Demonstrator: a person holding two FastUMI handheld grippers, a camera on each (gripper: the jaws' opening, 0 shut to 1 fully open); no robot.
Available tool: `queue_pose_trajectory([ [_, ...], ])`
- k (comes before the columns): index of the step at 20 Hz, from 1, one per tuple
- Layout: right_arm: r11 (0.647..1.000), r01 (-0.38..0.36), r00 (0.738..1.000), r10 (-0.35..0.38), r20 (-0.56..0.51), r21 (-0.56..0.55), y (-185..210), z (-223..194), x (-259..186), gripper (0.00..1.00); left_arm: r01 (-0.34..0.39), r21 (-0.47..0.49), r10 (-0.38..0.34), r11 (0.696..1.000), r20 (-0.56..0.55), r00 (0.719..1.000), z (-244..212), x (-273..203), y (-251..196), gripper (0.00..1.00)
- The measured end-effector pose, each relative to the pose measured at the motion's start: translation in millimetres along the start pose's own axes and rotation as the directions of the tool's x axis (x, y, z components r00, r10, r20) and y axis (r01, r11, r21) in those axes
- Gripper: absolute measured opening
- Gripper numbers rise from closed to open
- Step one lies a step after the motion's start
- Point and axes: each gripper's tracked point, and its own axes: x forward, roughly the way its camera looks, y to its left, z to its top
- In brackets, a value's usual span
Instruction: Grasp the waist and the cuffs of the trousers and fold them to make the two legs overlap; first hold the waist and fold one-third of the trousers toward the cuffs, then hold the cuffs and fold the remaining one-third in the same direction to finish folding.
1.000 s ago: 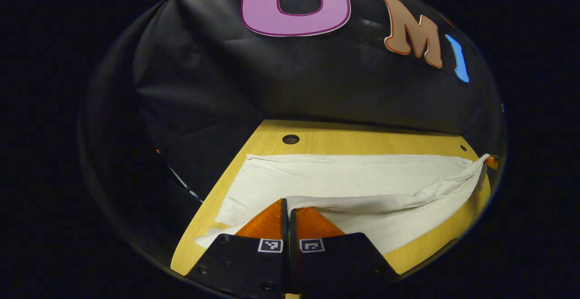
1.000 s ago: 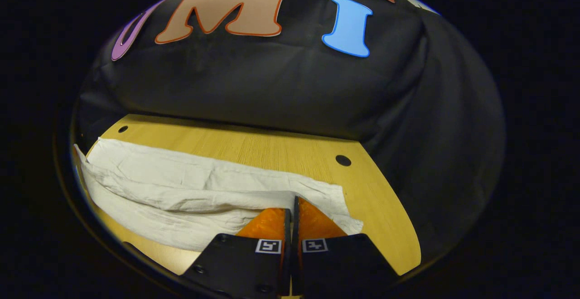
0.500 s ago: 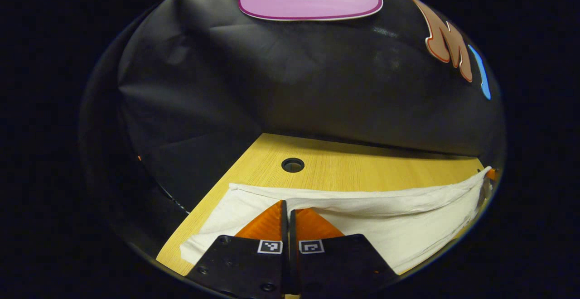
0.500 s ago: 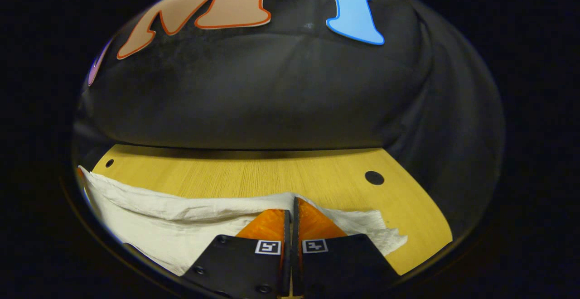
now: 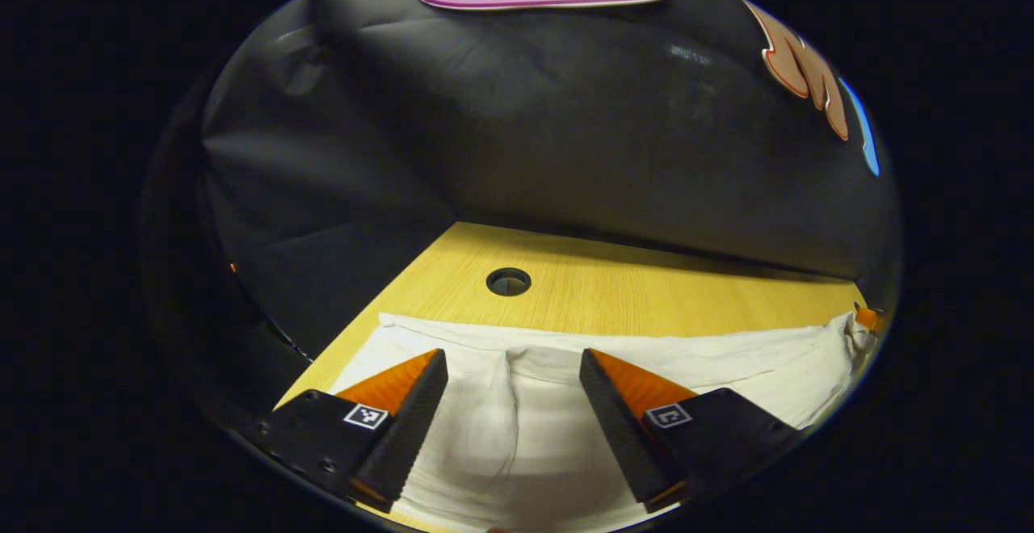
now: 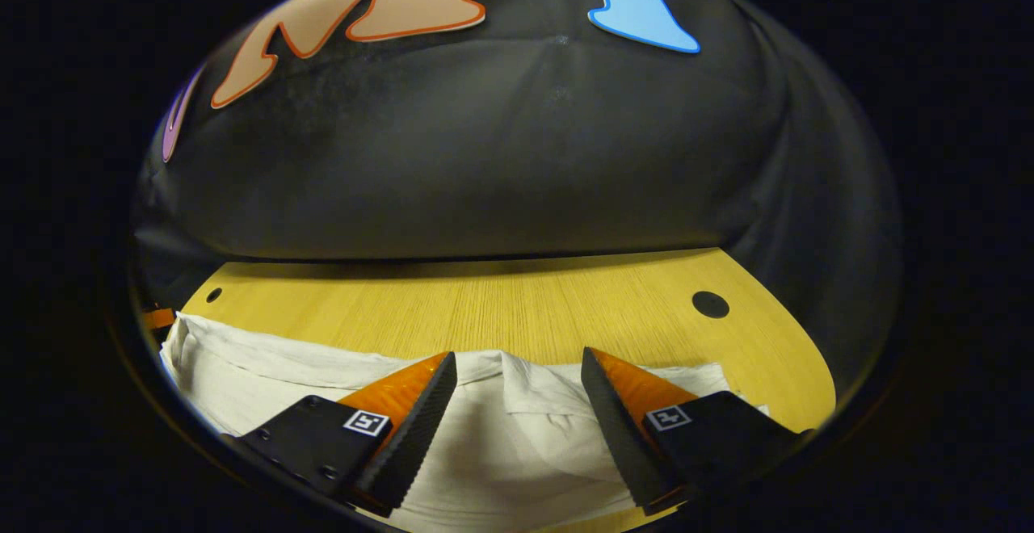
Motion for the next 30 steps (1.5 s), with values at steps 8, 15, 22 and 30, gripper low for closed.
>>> queue_pose_trajectory([
  [8, 0.993, 0.114, 0.993, -0.115, 0.038, 0.017, -92.1, 27.9, -69.6, 0.99, 0.028, -0.053, -0.022, 0.998, 0.11, 0.994, 44.3, -70.3, -11.1, 0.95],
  [15, 0.959, 0.28, 0.957, -0.282, -0.063, -0.042, -194.3, -27.0, -93.4, 0.98, 0.016, -0.044, -0.01, 0.999, 0.115, 0.993, 39.8, -112.7, -21.9, 0.95],
  [22, 0.976, 0.2, 0.969, -0.184, -0.163, 0.091, -189.0, -78.0, -63.8, 0.98, -0.011, 0.014, 0.009, 1.0, 0.11, 0.994, 35.5, -138.3, -48.7, 0.95],
  [30, 0.948, 0.083, 0.985, -0.031, -0.172, 0.306, -164.2, -86.8, -36.5, 0.75, -0.003, 0.055, -0.003, 0.998, 0.118, 0.993, 35.4, -161.5, -71.2, 0.94],
])
